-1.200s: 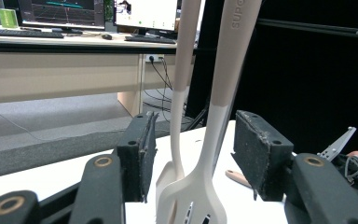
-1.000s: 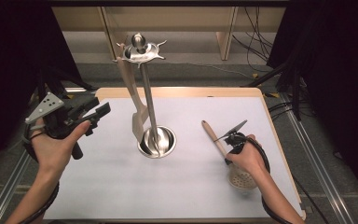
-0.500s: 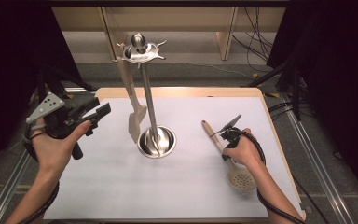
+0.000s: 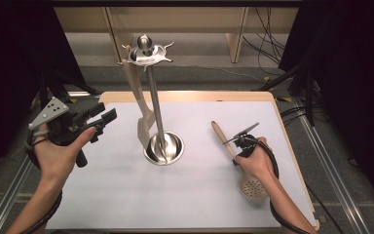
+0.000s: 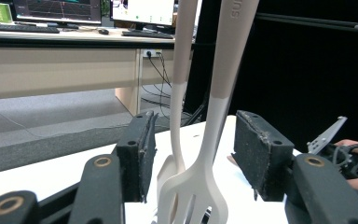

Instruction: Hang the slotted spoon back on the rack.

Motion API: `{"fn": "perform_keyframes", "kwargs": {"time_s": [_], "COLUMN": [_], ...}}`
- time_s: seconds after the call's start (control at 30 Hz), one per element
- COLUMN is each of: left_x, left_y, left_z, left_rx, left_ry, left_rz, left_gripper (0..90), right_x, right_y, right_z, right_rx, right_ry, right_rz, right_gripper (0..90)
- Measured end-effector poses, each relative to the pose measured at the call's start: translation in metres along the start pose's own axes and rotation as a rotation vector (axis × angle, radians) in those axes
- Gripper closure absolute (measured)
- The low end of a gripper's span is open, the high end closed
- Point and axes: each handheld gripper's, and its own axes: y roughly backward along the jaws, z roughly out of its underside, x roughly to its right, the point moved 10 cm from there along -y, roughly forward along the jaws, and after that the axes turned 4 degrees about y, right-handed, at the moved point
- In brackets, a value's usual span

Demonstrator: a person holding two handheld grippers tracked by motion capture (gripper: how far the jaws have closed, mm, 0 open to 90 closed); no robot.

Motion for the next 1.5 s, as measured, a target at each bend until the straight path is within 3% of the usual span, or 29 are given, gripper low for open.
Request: {"fn": "perform_keyframes", "kwargs": {"time_s": [0.1,0.13,0.23,0.27,0.37,0.4,0.43,0.47,0.5,0.53,0.57,0.63,0.67,0.9,1.03,1.1,1.3,1.33,1.37,1.5], "left_x": [0.002,0.002,0.005,0.005,0.006,0.007,0.007,0.007,0.007,0.008,0.008,0.01,0.01,0.014,0.016,0.016,0.017,0.017,0.018,0.021], "left_y": [-0.001,-0.002,-0.004,-0.004,-0.005,-0.005,-0.005,-0.005,-0.005,-0.006,-0.006,-0.007,-0.007,-0.011,-0.013,-0.014,-0.016,-0.016,-0.016,-0.015], "left_z": [0.001,0.002,0.004,0.004,0.005,0.005,0.005,0.005,0.005,0.006,0.006,0.007,0.008,0.011,0.011,0.012,0.013,0.014,0.014,0.014], "left_rx": [-0.004,-0.006,-0.011,-0.012,-0.014,-0.013,-0.013,-0.013,-0.014,-0.015,-0.014,-0.018,-0.019,-0.028,-0.028,-0.03,-0.033,-0.034,-0.035,-0.032], "left_ry": [-0.004,-0.007,-0.01,-0.01,-0.012,-0.012,-0.013,-0.013,-0.014,-0.015,-0.016,-0.018,-0.02,-0.029,-0.032,-0.032,-0.036,-0.038,-0.038,-0.04], "left_rz": [0.004,0.007,0.015,0.015,0.017,0.018,0.018,0.018,0.018,0.02,0.02,0.024,0.026,0.032,0.036,0.037,0.035,0.035,0.036,0.045], "left_gripper": [47.9,47.9,47.8,47.8,47.5,47.5,47.5,47.5,47.5,47.5,47.5,47.4,47.4,47.3,47.2,47.2,47.2,47.2,47.2,47.2], "right_x": [-0.005,-0.006,-0.008,-0.015,-0.019,-0.019,-0.013,-0.019,-0.018,-0.022,-0.022,-0.017,-0.02,-0.023,-0.027,-0.024,-0.034,-0.034,-0.031,-0.035], "right_y": [0.01,0.013,0.022,0.027,0.039,0.039,0.042,0.046,0.048,0.053,0.053,0.059,0.062,0.068,0.072,0.074,0.079,0.079,0.08,0.083], "right_z": [-0.003,-0.005,-0.007,-0.008,-0.006,-0.006,-0.006,-0.005,-0.005,-0.003,-0.003,-0.004,-0.005,-0.005,-0.002,-0.003,-0.001,-0.002,-0.004,-0.007], "right_rx": [0.102,0.167,0.255,0.29,0.367,0.367,0.381,0.402,0.434,0.46,0.46,0.522,0.538,0.596,0.595,0.617,0.618,0.623,0.646,0.668], "right_ry": [-0.015,0.024,0.067,0.055,0.081,0.081,0.095,0.074,0.098,0.067,0.067,0.101,0.09,0.101,0.063,0.092,0.059,0.066,0.112,0.121], "right_rz": [-0.016,-0.02,-0.018,-0.065,-0.058,-0.058,0.018,-0.008,-0.004,-0.024,-0.024,0.009,-0.004,-0.01,-0.015,-0.001,-0.02,-0.02,0.002,0.01], "right_gripper": [79.4,79.4,79.3,79.4,79.3,79.3,79.3,79.3,79.3,79.3,79.3,79.3,79.3,79.3,79.3,79.3,79.3,79.3,79.3,79.3]}}
